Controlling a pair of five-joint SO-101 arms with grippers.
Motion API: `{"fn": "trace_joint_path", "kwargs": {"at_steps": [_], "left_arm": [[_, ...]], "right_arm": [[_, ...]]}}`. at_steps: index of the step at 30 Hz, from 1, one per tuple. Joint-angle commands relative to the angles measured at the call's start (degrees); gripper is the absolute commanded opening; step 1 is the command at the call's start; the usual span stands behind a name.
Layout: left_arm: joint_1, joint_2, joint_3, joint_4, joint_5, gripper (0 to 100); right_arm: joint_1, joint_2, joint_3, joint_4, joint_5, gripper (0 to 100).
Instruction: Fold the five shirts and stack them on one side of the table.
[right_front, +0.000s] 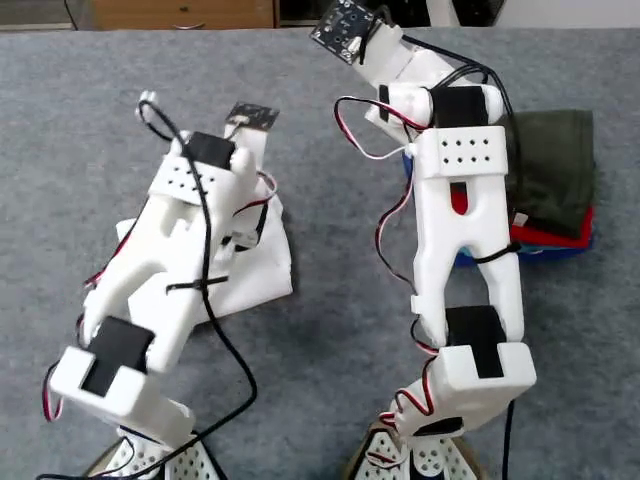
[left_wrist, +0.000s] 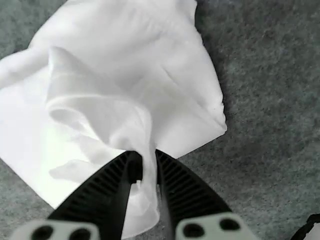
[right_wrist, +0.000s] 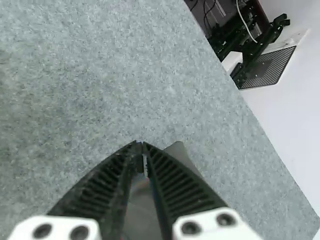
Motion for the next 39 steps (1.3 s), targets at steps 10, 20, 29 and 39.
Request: {"fn": "trace_joint_path", "kwargs": {"at_steps": [10, 20, 29, 39], "left_arm": [[2.2, 9.19, -7.47, -7.91, 3.16, 2], [2.46, 9.54, -7.47, -11.16, 4.57, 2], [2.64, 9.54, -7.38, -12.84, 6.33, 2], [2.64, 9.54, -7.47, -12.84, 6.42, 6]], "right_arm": [[0.66, -3.3, 0.04, -1.05, 0.44, 0.3], [0.75, -3.3, 0.04, -1.23, 0.44, 0.3], [0.48, -3.21, 0.04, -1.23, 0.44, 0.3], [0.31, -3.21, -0.13, -1.32, 0.18, 0.5]]}}
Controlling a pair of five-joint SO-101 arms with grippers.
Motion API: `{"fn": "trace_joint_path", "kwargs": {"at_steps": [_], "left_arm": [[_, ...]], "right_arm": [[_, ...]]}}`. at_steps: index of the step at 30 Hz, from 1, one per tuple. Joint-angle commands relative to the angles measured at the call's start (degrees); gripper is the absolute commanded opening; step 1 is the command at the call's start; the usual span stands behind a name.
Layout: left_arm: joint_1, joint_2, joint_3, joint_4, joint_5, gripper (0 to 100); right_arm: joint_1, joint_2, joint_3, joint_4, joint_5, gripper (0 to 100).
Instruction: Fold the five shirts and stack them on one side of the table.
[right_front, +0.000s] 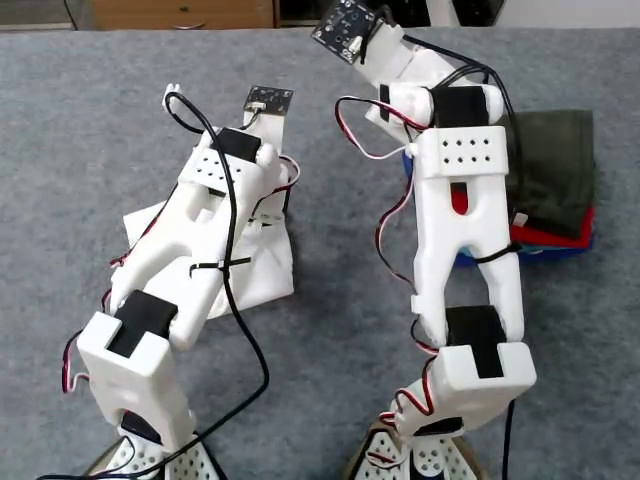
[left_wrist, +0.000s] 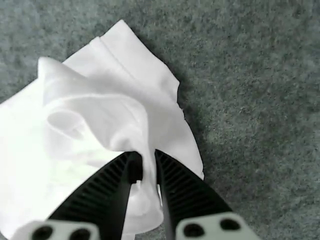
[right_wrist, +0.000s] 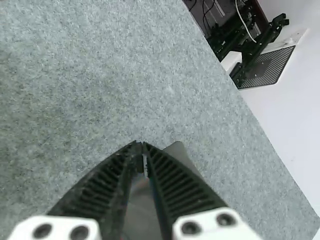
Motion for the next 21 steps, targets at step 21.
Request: {"fn": "trace_joint_path", "kwargs": {"at_steps": [21], "left_arm": [[-24.09, -0.31, -18.2, 11.69, 4.22, 3]], "right_arm": [[-7.69, -3.47, -2.68, 5.01, -1.32, 0.4]]}}
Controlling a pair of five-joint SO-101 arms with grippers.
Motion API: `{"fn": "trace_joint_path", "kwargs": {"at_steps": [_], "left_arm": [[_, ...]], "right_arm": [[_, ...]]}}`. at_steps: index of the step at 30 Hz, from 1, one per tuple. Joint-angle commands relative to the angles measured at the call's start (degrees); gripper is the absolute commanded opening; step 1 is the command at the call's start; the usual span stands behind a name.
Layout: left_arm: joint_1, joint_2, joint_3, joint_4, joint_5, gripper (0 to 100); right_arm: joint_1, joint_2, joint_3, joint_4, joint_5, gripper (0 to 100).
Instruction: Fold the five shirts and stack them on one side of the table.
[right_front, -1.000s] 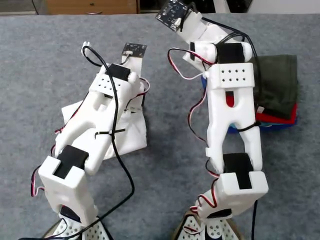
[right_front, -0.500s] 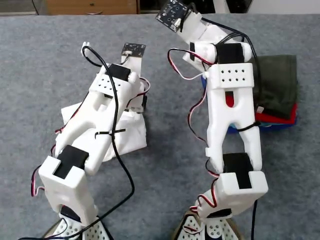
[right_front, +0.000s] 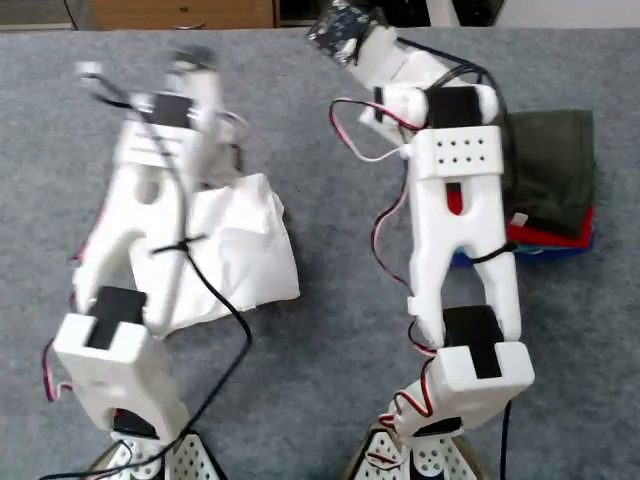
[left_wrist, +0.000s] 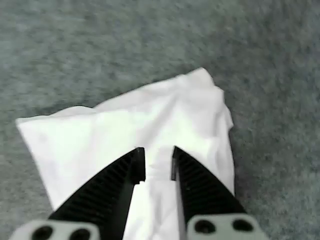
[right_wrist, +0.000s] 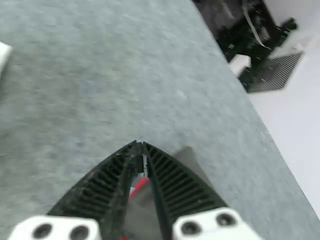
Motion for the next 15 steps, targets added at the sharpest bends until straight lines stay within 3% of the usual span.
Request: {"fn": "trace_joint_path", "kwargs": {"at_steps": [1, 6, 15], "left_arm": [[-10.99, -0.31, -1.67, 1.05, -0.26, 2], [-27.43, -0.75, 8.09, -6.86, -5.8, 2], [-32.26, -6.02, 37.71, -30.77, -7.47, 2]], "right_arm": [[-6.2, -3.3, -3.21, 3.96, -2.73, 0.4], [-17.36, -2.07, -1.54, 5.1, -12.57, 0.4], [-33.45, 12.79, -3.82, 5.19, -13.71, 0.5]]}}
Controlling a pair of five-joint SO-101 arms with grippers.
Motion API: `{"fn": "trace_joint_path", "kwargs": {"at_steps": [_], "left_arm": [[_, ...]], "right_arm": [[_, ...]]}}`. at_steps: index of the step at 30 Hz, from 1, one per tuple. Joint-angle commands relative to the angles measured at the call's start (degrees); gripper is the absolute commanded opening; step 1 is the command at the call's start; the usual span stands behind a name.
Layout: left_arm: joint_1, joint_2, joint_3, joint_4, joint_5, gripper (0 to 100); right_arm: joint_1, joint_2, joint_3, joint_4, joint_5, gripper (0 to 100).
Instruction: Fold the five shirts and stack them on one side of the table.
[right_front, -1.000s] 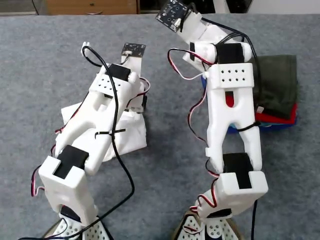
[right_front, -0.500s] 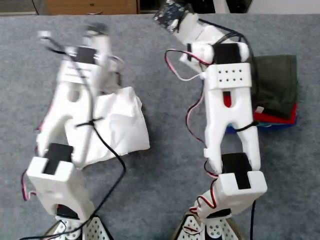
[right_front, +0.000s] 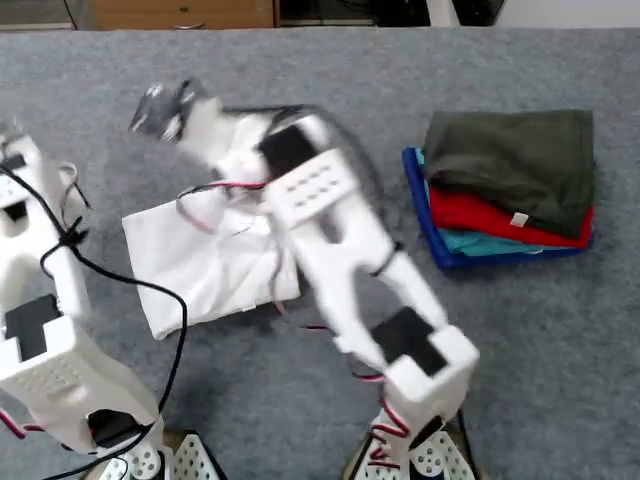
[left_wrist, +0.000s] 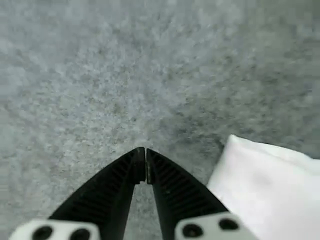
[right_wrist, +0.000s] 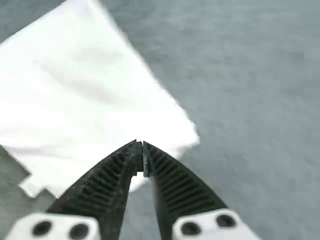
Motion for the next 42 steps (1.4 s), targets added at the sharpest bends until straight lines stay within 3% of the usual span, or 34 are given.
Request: {"fn": "trace_joint_path", "kwargs": {"at_steps": [1, 6, 10, 22, 27, 37, 42], "left_arm": [[-1.93, -6.55, 11.08, -10.46, -0.09, 2], [-4.75, -11.82, 23.47, -23.12, 0.09, 2], [-5.19, -13.67, 24.26, -24.26, 2.99, 2], [-5.01, -13.67, 24.62, -25.67, 2.9, 2], [-5.01, -13.67, 24.62, -25.67, 2.9, 2], [-4.92, -13.67, 24.62, -25.76, 2.9, 2], [-4.84, -13.67, 24.62, -25.76, 2.9, 2]], "right_arm": [[-4.53, 6.37, -5.67, 0.26, -0.62, 0.4], [-6.81, 18.77, -16.84, 3.25, -0.7, 0.4], [-7.25, 27.74, -27.91, 8.26, -0.7, 0.4], [-3.47, 42.95, -52.97, 26.46, -0.62, 0.4], [-3.47, 39.34, -48.31, 26.46, -0.44, 0.3], [1.71, 25.89, -22.99, 26.37, 0.0, 0.2], [4.88, 15.25, -10.59, 26.2, 5.45, 0.2]]}}
